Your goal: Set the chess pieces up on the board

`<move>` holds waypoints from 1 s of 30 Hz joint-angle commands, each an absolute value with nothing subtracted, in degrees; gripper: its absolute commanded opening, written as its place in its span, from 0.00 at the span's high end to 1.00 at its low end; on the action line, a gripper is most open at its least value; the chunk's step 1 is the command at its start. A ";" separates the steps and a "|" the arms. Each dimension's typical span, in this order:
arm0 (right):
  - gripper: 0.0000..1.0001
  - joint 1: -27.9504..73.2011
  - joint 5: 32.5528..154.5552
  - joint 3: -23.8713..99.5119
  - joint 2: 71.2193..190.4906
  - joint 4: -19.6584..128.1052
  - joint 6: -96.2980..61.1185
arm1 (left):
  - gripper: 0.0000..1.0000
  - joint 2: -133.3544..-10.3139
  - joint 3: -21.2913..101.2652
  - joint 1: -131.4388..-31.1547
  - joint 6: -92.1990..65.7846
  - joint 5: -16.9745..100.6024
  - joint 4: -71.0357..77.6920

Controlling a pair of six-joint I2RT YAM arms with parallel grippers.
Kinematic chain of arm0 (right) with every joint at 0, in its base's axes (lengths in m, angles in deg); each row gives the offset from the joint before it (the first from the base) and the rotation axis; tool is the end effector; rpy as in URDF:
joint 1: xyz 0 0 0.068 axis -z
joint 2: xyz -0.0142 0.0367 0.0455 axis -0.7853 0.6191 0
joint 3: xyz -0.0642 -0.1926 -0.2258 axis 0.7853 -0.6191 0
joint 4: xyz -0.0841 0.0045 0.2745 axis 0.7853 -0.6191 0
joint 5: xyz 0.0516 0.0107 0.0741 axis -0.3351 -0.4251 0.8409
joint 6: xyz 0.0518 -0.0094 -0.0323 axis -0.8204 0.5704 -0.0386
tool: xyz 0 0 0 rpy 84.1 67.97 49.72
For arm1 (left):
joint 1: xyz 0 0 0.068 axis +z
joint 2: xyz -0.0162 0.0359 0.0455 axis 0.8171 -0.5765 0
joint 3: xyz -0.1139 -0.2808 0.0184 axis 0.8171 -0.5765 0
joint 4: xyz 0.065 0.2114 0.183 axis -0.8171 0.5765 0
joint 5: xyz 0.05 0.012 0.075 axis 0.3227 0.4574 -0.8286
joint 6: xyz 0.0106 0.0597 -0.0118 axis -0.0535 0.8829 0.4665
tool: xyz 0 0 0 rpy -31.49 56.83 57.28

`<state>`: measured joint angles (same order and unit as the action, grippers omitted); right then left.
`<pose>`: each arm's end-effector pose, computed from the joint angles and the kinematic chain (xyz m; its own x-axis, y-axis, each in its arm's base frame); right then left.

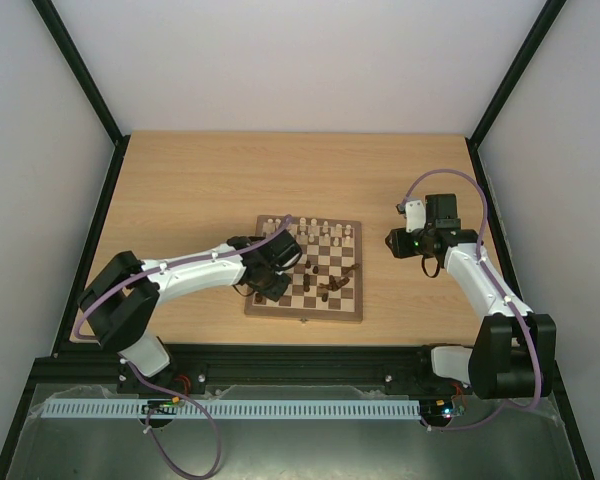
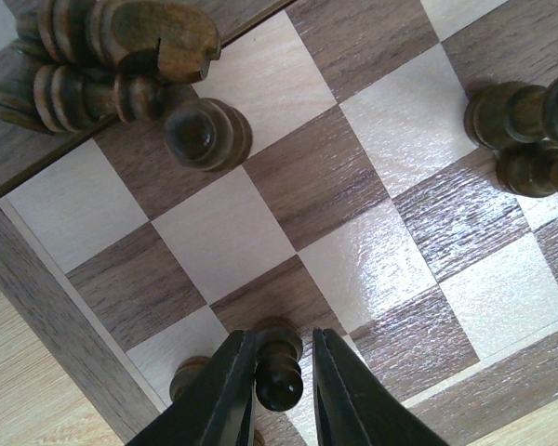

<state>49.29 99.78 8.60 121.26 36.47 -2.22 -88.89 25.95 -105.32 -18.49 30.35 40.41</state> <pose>0.2840 0.0233 0.2509 -0.6470 -0.1724 -0.7427 -0.3154 0.9474 0.0549 0.2142 -0.2561 0.1922 -0.7891 0.5025 -0.3534 0.5530 0.8315 -0.0524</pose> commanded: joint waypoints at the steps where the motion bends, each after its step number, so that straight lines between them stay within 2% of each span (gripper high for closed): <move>1: 0.57 49.38 99.89 8.56 121.41 33.98 -1.68 | 0.78 -88.92 26.90 -104.98 -17.83 31.20 41.02; 7: 0.57 49.40 100.06 8.51 121.25 33.90 -1.69 | 0.76 -88.19 28.73 -104.94 -18.46 30.20 41.38; 15: 0.57 49.38 100.24 8.63 120.89 33.79 -1.62 | 0.69 -85.23 36.17 -104.77 -18.23 28.64 45.31; 30: 0.57 49.44 100.52 8.60 120.53 33.72 -1.55 | 0.63 -95.68 40.88 -102.74 -16.85 24.56 46.12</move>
<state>49.29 99.80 8.60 121.24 35.86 -2.15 -93.86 39.24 -103.27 -17.68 25.24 44.87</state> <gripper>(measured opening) 0.431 0.363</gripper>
